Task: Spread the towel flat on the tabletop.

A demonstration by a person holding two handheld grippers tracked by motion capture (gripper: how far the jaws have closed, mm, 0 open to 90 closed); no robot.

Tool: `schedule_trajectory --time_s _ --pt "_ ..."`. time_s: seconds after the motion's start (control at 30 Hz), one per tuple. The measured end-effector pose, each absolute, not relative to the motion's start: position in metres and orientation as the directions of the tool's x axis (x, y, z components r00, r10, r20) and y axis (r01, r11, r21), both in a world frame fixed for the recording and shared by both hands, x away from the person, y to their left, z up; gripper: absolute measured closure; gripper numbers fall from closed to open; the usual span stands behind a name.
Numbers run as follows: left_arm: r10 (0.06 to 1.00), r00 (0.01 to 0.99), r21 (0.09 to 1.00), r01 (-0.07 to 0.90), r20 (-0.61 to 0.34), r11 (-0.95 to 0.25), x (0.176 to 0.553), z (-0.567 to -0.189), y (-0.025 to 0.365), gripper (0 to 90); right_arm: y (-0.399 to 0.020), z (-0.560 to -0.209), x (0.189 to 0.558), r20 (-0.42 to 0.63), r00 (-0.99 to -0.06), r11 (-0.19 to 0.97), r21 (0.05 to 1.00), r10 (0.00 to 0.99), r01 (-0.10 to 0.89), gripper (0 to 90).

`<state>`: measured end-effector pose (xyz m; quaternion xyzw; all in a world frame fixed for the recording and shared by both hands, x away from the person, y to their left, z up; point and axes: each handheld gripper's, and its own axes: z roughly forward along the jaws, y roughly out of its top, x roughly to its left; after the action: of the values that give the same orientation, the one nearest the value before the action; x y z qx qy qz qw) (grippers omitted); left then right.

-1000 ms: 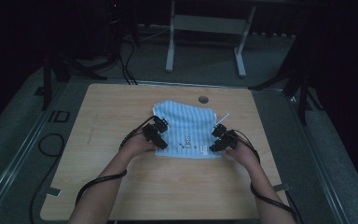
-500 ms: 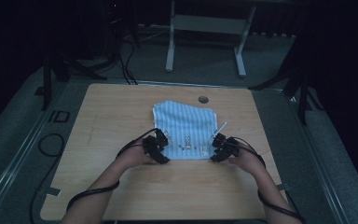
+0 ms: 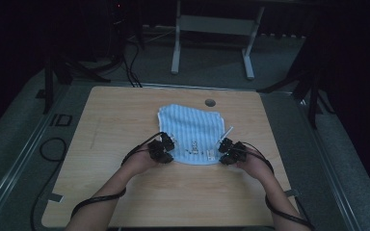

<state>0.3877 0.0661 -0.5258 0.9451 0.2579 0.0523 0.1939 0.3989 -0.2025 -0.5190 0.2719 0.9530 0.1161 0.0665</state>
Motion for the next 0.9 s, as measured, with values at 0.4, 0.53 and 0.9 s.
schedule_trajectory --time_s 0.4,0.53,0.9 --pt "0.557 0.830 0.439 0.493 0.020 -0.751 0.388 -0.475 0.074 85.3 -0.204 -0.478 0.400 -0.078 -0.840 0.807 0.336 0.538 0.486 85.7" --pt "0.557 0.830 0.473 0.486 0.013 -0.735 0.379 -0.452 0.079 85.3 -0.206 -0.459 0.394 -0.088 -0.844 0.804 0.371 0.529 0.466 85.8" --pt "0.409 0.911 0.509 0.377 -0.052 -0.774 0.289 -0.418 0.094 84.9 -0.220 -0.414 0.299 -0.150 -0.895 0.827 0.469 0.421 0.310 85.7"
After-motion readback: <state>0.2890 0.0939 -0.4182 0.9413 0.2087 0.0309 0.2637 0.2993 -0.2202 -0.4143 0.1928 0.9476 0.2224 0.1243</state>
